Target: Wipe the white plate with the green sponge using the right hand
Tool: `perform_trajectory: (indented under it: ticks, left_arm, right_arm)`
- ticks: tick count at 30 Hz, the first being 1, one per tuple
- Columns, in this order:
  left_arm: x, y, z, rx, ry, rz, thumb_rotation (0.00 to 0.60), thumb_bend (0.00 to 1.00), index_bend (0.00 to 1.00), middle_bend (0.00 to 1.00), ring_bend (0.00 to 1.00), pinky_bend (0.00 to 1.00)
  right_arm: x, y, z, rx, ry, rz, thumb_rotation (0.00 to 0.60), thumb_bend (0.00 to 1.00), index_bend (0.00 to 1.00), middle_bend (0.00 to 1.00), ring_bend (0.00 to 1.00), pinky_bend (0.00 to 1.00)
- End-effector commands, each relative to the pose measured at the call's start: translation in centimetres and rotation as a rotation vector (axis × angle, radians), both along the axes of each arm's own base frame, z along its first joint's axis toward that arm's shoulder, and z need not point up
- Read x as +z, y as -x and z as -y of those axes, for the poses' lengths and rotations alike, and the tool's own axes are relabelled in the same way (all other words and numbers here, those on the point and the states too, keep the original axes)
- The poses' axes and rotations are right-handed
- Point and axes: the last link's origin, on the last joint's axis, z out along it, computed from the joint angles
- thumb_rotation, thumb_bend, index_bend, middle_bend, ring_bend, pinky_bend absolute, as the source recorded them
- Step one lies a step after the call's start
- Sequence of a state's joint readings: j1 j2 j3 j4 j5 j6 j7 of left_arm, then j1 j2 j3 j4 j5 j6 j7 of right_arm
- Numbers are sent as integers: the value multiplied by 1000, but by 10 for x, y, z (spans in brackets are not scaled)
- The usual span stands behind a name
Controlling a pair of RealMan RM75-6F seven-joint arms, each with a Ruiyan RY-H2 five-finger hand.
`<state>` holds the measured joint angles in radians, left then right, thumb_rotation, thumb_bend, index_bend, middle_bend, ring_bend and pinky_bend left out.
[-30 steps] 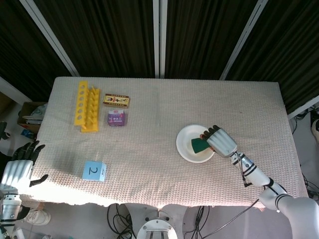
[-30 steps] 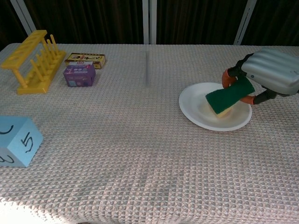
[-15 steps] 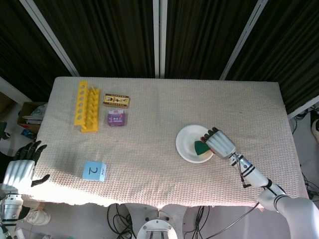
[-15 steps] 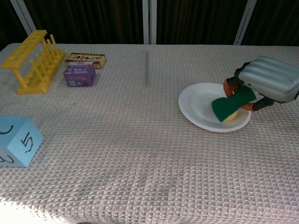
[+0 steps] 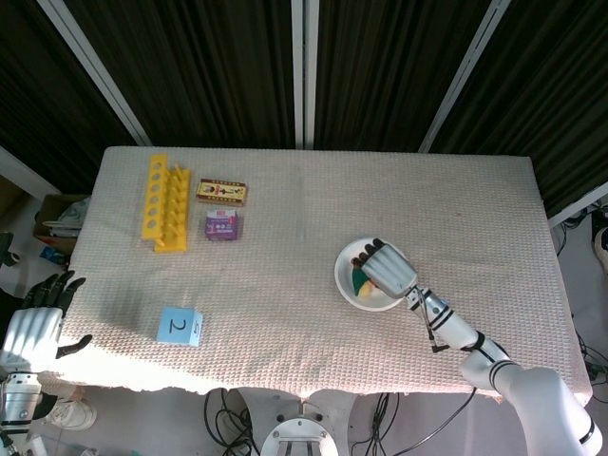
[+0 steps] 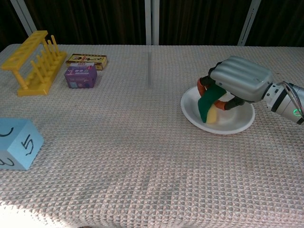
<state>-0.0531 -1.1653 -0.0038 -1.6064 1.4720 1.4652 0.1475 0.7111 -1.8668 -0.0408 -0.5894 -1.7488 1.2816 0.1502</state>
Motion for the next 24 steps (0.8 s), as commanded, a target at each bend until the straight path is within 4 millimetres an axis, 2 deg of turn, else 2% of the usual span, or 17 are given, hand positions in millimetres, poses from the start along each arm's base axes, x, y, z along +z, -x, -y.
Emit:
perform_trajectory:
  ticks: [1, 4, 7, 11, 14, 19, 24]
  left_arm:
    - [1, 0, 0, -2, -1, -1, 600, 111, 154, 69, 66, 137]
    - [2, -1, 0, -3, -5, -3, 600, 111, 154, 69, 66, 136]
    - [3, -1, 1, -4, -8, -4, 600, 111, 154, 69, 66, 136]
    - [2, -2, 0, -8, -7, -1, 600, 111, 154, 69, 66, 136]
    - [-1, -2, -1, -13, 0, 2, 600, 110, 154, 69, 66, 136]
    - [-4, -3, -3, -13, 9, 6, 600, 110, 154, 69, 66, 137]
    - [-3, -2, -2, -9, 5, 3, 600, 110, 154, 69, 66, 136]
  right_arm:
    - [-4, -9, 4, 5, 8, 22, 600, 477, 995, 626, 472, 444]
    - [-1, -11, 5, 14, 25, 48, 600, 477, 995, 627, 475, 442]
    - [12, -4, 5, 22, 51, 59, 600, 477, 995, 629, 477, 441]
    - [33, 15, 2, 23, 77, 23, 600, 477, 996, 633, 477, 440]
    - [41, 31, -2, 9, 76, -41, 600, 477, 995, 634, 477, 440]
    - [39, 44, -3, -31, 57, -96, 600, 477, 995, 634, 477, 439]
    - [20, 35, -1, -27, 28, -104, 600, 477, 995, 634, 478, 436]
